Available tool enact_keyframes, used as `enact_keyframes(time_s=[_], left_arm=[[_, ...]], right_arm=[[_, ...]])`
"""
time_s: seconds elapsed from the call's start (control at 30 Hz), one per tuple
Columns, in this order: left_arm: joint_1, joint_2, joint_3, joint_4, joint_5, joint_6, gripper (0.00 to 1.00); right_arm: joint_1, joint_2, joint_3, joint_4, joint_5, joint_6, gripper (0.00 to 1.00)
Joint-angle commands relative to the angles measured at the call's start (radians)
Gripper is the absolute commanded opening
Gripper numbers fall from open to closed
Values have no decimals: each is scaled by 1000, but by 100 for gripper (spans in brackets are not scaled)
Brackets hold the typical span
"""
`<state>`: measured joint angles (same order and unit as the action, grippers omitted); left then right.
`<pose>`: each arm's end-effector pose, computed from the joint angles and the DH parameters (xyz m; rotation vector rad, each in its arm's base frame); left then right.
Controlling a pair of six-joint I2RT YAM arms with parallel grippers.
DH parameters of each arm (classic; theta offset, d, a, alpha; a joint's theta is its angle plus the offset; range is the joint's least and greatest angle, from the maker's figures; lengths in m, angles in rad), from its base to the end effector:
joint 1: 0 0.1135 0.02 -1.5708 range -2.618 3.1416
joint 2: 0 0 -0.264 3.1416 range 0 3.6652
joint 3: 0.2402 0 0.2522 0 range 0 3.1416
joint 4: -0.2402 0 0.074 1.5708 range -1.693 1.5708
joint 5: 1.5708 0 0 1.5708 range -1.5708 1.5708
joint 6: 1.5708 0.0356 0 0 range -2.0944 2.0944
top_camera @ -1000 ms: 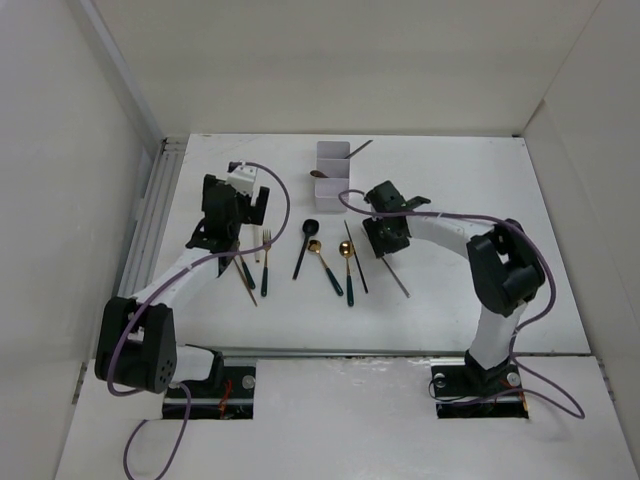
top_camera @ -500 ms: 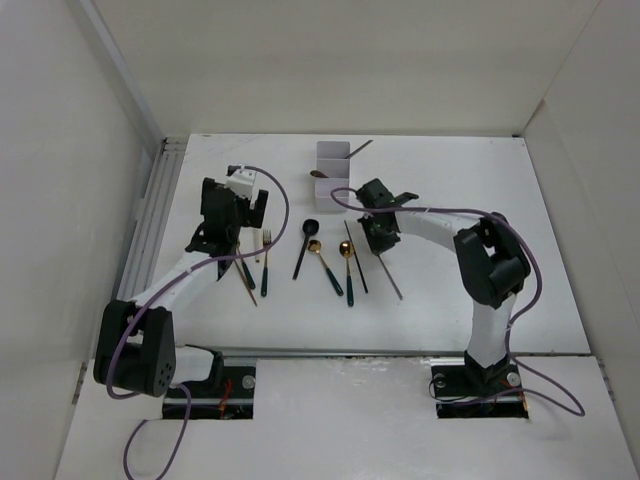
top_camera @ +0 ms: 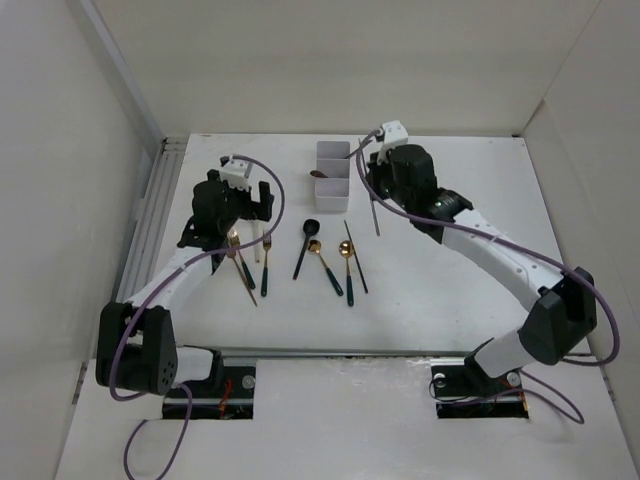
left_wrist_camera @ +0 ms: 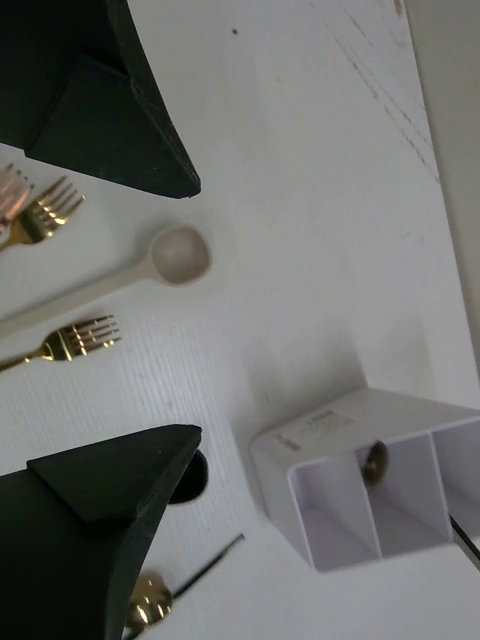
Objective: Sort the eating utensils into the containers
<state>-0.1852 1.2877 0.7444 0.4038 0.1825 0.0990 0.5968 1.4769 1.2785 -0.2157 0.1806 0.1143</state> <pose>0.2887 -0.0607 0.2766 0.3763 1.6710 -0.2201 0.2906 0.1897 0.3430 -0.3603 1.9558 0.2826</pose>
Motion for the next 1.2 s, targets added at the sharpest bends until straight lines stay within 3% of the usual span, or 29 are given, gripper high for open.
enact_keyframes(time_s=[0.0, 0.2, 0.4, 0.67, 0.87, 1.17], left_arm=[[26, 11, 49, 99, 215, -162, 95], [26, 50, 49, 162, 323, -173, 98], [26, 81, 49, 173, 564, -7, 97], [35, 143, 87, 133, 511, -5, 98], [35, 188, 119, 101, 480, 4, 99], [35, 206, 138, 81, 390, 47, 99]], right_arm=[[5, 69, 91, 225, 10, -47, 0], [-31, 261, 278, 540, -50, -35, 0], [-71, 499, 418, 847, -66, -2, 0], [-71, 668, 513, 1079, -17, -2, 0], [-71, 743, 535, 1109, 43, 7, 0], [-80, 718, 383, 1075, 108, 7, 0]])
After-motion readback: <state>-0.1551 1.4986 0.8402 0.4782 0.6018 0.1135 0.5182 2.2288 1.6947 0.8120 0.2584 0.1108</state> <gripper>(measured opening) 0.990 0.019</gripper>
